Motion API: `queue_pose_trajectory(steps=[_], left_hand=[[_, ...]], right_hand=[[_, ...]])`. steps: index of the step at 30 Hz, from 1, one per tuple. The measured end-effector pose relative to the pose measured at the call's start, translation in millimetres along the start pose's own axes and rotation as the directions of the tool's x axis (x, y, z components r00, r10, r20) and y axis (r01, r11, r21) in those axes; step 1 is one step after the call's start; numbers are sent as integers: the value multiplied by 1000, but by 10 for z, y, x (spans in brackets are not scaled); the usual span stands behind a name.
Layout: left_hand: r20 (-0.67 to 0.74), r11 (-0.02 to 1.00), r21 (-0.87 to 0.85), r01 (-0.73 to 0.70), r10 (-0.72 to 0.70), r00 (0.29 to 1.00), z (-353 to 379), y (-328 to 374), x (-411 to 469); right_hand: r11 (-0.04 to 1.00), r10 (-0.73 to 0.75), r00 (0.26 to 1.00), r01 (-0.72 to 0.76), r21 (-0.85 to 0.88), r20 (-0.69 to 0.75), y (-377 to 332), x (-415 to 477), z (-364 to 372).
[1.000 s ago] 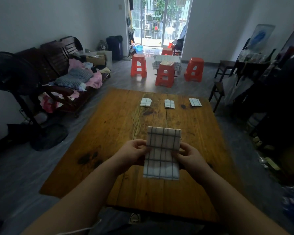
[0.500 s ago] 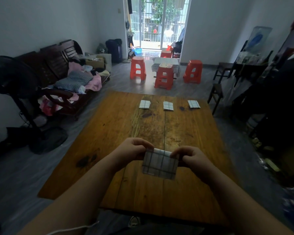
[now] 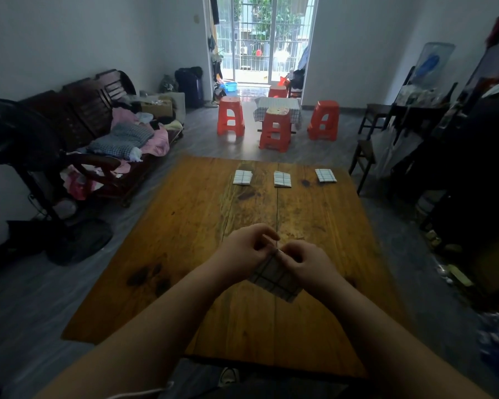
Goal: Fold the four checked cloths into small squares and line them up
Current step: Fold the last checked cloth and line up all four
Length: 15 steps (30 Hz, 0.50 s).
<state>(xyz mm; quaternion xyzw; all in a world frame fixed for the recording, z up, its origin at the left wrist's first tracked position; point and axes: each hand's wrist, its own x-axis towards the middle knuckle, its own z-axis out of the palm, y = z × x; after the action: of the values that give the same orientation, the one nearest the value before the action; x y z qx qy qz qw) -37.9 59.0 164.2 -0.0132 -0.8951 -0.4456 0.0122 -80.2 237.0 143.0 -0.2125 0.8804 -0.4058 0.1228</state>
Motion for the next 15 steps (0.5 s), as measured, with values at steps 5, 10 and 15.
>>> queue_pose_trajectory(steps=[5, 10, 15], left_hand=[[7, 999, 29, 30, -30, 1000, 61, 6, -14], [-14, 997, 7, 80, -80, 997, 87, 8, 10], [-47, 992, -41, 121, -123, 991, 39, -4, 5]], right_hand=[[999, -1, 1000, 0, -36, -15, 16, -52, -4], [996, -7, 998, 1, -84, -66, -39, -100, 8], [998, -48, 996, 45, -38, -74, -68, -164, 8]])
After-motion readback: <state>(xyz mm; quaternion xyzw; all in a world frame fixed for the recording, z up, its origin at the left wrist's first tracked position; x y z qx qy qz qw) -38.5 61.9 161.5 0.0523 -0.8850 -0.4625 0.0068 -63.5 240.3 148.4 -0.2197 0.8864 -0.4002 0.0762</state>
